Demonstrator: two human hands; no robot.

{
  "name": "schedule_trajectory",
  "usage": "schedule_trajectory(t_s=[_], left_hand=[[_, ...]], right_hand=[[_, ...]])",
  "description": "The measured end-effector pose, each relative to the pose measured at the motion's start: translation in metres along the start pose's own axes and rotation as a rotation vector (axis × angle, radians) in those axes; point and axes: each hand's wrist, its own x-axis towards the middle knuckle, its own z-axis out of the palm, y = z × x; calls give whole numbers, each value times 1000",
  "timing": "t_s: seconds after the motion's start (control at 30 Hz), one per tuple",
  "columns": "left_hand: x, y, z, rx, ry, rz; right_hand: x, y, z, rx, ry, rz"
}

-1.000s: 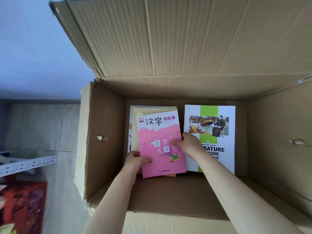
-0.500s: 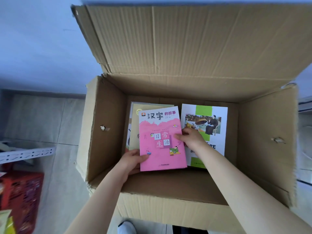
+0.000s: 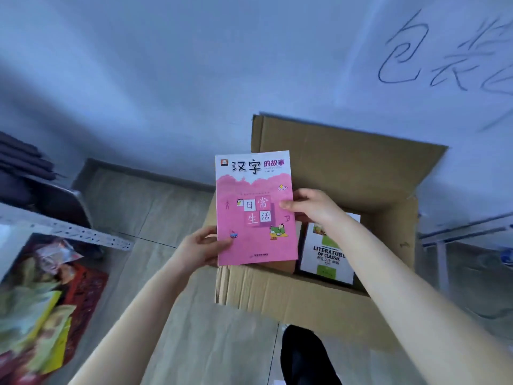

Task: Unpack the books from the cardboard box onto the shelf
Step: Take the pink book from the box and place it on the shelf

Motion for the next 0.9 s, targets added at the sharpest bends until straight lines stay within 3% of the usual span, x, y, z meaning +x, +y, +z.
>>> schedule_trajectory(t_s=[0.23,0.53,0.7,0.9], left_hand=[[-213,41,-140,-83,205,282],[-477,33,-313,-110,699,489],[-553,9,-387,-202,904,555],[-579,-29,-490,-272,1085,568]], right_hand=[[-136,-166,134,-66,-179,-285],[-287,-338,368,-183,-542,-615],[-337,-398,477,-243,-719,-764],[-351,-455,586,-258,-870,-900]])
